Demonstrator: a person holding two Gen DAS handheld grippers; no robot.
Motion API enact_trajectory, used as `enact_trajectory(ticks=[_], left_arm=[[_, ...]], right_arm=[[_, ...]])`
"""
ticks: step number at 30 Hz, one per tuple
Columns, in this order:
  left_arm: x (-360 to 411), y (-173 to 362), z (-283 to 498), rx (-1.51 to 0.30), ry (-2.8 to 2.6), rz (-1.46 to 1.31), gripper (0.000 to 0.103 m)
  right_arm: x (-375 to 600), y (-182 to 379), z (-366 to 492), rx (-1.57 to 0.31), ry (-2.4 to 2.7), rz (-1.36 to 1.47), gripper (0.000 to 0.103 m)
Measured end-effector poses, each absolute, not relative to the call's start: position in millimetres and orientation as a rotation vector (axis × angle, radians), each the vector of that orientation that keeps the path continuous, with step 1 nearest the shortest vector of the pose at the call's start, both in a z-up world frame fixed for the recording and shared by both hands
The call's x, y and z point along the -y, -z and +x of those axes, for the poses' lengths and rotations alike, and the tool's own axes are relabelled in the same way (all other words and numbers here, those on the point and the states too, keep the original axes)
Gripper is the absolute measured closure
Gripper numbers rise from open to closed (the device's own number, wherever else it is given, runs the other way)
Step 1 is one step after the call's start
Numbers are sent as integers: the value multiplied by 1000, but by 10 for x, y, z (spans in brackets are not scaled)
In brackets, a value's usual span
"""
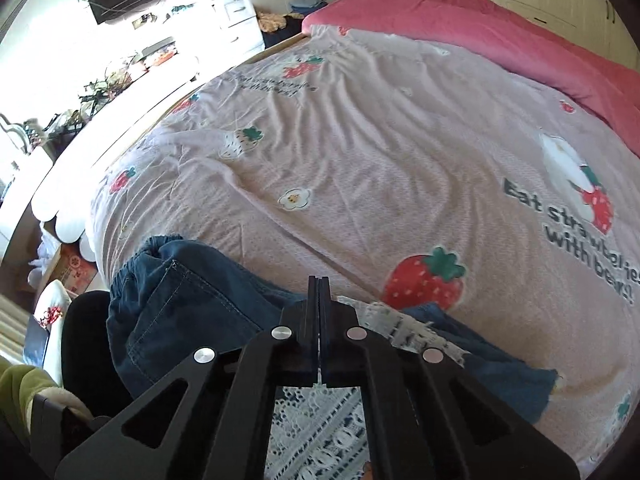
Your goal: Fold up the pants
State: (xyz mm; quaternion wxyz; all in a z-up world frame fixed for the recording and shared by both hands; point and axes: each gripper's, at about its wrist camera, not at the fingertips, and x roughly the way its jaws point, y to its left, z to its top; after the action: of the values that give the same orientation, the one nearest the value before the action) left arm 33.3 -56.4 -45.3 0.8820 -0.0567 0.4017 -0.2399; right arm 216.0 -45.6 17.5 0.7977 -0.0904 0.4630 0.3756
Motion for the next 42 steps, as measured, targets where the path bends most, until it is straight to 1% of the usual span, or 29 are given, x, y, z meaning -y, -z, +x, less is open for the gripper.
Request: enact_trajectory(ticks=[3, 4, 5, 6, 7, 10, 14, 19, 21, 22, 25, 30, 31, 32, 33, 34, 35, 37, 38, 42], left_arm=[[558, 447, 305, -829, 498, -109, 94], [558, 446, 294, -827, 499, -103, 94], [561, 432, 272, -825, 499, -100, 94], [563, 431, 270, -825, 500, -99, 94], [562, 431, 271, -827, 501, -102, 94], [558, 417, 272, -832, 503, -115, 94], [569, 423, 284, -832, 498, -110, 94], [611, 433, 288, -828, 487, -80, 94], [615, 438, 300, -830, 485, -80, 94], [620, 442, 306, -830, 483, -78, 94], [652, 449, 327, -828, 477, -65, 94], [695, 465, 329, -828, 475, -64, 94], [705, 458, 320, -826, 475, -61, 94], [712, 453, 315, -824, 474, -59, 94], [715, 433, 312, -825, 472, -56, 94], [719, 387, 299, -819, 468, -55, 92], [701, 356, 299, -816, 464, -58, 89], [663, 296, 302, -816, 439, -69, 68], [642, 266, 293, -813, 432, -77, 66], [555, 176, 256, -810, 392, -89, 63]], right_arm=[[634, -228, 2191, -991, -825, -93, 103], [777, -315, 2183, -959, -834, -46, 98], [939, -400, 2166, -925, -813, -25, 84], [1057, -449, 2160, -903, -786, -20, 75], [1232, -500, 2142, -884, -733, -29, 61], [1632, -509, 2107, -874, -551, -103, 59], [1896, -401, 2010, -878, -514, -76, 59], [1561, -107, 1923, -930, -596, -119, 58], [1392, 50, 1979, -976, -637, -115, 53], [1349, 114, 2009, -991, -632, -120, 49], [1248, 355, 2101, -1032, -596, -163, 46], [1244, 316, 2054, -995, -599, -180, 43], [1293, 253, 2012, -974, -615, -150, 41], [1346, 191, 1975, -953, -637, -107, 34], [1405, 122, 1942, -934, -658, -66, 30], [1450, 62, 1915, -914, -662, -47, 26], [1475, 12, 1900, -898, -659, -44, 26], [1522, -53, 1865, -873, -651, -39, 26], [1543, -66, 1861, -870, -648, -26, 25], [1561, -84, 1855, -865, -648, -2, 21]])
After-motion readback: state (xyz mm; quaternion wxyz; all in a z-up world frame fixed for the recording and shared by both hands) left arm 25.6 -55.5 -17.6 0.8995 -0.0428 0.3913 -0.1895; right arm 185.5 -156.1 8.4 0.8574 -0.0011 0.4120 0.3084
